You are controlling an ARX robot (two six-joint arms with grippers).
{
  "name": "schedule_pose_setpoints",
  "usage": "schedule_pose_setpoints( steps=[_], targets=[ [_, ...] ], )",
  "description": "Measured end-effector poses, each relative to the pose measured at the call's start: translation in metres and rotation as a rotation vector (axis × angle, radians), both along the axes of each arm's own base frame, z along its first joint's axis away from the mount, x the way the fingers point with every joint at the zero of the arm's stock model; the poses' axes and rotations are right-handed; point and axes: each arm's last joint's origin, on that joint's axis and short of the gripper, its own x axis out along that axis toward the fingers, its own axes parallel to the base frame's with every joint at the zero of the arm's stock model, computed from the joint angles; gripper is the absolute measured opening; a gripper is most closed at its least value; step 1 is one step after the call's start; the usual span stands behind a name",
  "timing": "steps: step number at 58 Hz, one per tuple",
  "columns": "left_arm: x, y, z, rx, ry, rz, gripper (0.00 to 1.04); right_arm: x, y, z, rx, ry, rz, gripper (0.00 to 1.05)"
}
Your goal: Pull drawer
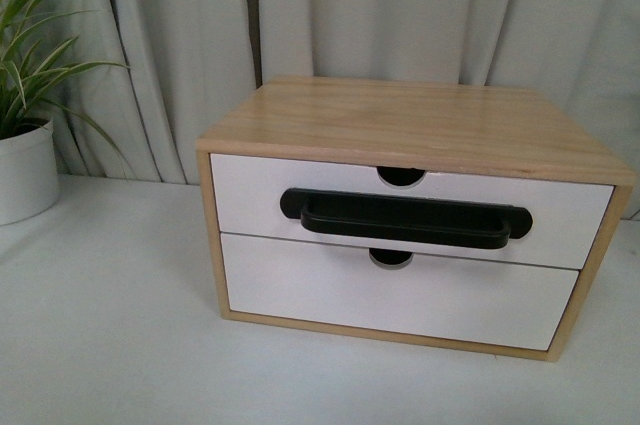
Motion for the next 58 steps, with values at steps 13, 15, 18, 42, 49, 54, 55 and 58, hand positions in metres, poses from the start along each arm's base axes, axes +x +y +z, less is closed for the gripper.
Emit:
schedule_pose_setpoints(
  steps=[13, 15, 18, 42, 49, 54, 55, 58],
  targets=[
    [0.0000, 0.0000, 0.0000, 0.000, 0.000, 0.000, 0.99, 0.0000, 0.0000, 0.0000, 0.000, 0.000, 0.000, 0.96],
    [0.0000, 0.0000, 0.0000, 0.000, 0.000, 0.000, 0.99, 0.0000, 0.0000, 0.0000, 0.000, 0.000, 0.000, 0.96],
    [0.0000, 0.0000, 0.0000, 0.000, 0.000, 0.000, 0.99, 0.0000, 0.0000, 0.0000, 0.000, 0.000, 0.000, 0.96],
    [0.0000, 0.0000, 0.0000, 0.000, 0.000, 0.000, 0.99, 0.0000, 0.0000, 0.0000, 0.000, 0.000, 0.000, 0.96],
    [0.0000, 0.0000, 0.0000, 0.000, 0.000, 0.000, 0.99, 0.0000, 0.0000, 0.0000, 0.000, 0.000, 0.000, 0.96],
    [0.0002, -0.0003, 0.0001, 0.000, 0.000, 0.008, 0.99, 0.0000, 0.0000, 0.0000, 0.000, 0.000, 0.000, 0.96],
    [0.0008, 0.0001, 0.0006, -0.006, -0.004, 0.082, 0.99, 0.0002, 0.0000, -0.0005, -0.002, 0.007, 0.013, 0.96],
    [0.0024, -0.0020, 0.0007, -0.019, 0.003, 0.217, 0.99, 0.0017, 0.0002, -0.0019, -0.015, 0.079, 0.103, 0.96]
  ],
)
